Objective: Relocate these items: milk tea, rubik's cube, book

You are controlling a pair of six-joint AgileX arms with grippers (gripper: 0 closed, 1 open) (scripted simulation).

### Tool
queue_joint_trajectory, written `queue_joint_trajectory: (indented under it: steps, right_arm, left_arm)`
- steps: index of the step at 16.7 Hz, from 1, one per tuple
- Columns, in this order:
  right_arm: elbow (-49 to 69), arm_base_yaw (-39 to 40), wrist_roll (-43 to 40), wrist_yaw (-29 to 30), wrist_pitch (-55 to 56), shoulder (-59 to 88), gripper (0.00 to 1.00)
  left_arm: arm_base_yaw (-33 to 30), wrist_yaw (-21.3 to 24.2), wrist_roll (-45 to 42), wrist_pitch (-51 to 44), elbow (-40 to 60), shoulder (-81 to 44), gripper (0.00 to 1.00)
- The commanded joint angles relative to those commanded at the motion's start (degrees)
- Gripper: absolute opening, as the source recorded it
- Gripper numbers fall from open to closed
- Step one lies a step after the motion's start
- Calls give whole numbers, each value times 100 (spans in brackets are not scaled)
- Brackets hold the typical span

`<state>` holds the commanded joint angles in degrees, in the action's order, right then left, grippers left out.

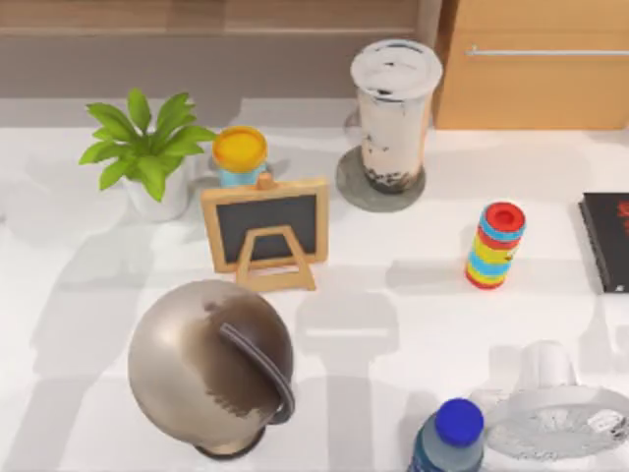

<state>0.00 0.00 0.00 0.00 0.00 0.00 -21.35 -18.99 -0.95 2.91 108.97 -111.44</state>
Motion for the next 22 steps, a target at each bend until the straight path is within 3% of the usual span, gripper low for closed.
queue_joint_trajectory:
  steps: [14, 22]
  right_arm:
    - [0, 0, 0, 0, 0, 0, 100]
    - [0, 0, 0, 0, 0, 0, 100]
  left_arm:
    - [18, -30, 29, 129, -762, 600, 100]
    - [385, 566, 129, -86, -3234, 3021, 100]
